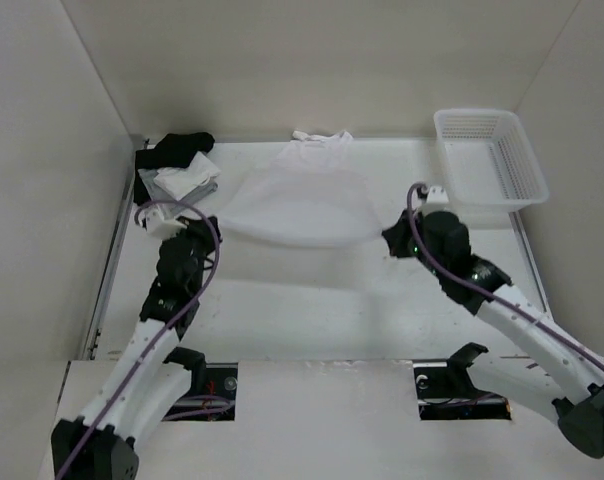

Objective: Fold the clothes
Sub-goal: Flatten the tank top out, then fold the tank top

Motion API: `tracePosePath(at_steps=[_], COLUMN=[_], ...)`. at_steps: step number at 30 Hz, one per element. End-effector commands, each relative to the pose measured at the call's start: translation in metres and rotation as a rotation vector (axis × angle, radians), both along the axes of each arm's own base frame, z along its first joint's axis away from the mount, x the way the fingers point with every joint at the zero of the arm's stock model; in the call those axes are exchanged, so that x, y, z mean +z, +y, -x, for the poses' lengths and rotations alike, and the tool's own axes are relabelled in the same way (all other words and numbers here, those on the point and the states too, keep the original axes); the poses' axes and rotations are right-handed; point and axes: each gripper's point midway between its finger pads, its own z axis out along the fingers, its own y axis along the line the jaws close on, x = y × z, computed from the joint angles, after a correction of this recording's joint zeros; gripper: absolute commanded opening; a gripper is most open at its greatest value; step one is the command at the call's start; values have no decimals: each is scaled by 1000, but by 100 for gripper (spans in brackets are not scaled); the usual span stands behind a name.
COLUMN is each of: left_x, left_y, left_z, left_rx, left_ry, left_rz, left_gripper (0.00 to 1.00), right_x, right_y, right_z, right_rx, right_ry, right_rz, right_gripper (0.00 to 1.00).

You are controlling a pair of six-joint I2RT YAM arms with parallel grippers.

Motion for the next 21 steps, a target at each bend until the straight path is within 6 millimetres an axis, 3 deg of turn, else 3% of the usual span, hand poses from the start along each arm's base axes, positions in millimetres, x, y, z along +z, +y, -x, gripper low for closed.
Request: tracePosePath(at_steps=[1,4,7,9,12,15,17,19,21], left_x=[-31,-75,-94,-94,-84,-68,-62,-62,-61], left_y=[15,10,-1,-5,-5,-3,0,7,13], left_z=[46,89,124,140,160,165,163,156,142], left_rx=[40,-29,-107,-143,-168,-169,-154,-116,-62], left_ry=[10,112,183,197,195,169,151,144,130], left_rz=[26,35,110,148,185,203,199,171,140], left_gripper=[1,1,2,2,2,2,3,3,4], right_x=[-23,-94,-142,-151,-137,-117,-111,-107,-99], right_y=[14,30,41,44,48,56,62,65,66], right_z=[43,105,169,204,236,250,245,226,192], right_rx=[28,124,230,272,324,358,350,317,264], right_ry=[-11,168,348,416,438,404,377,338,279], right_rz=[-132,-160,-169,-191,-230,-216,-174,-142,-118], right_gripper=[0,0,0,0,0,1,1,1,1])
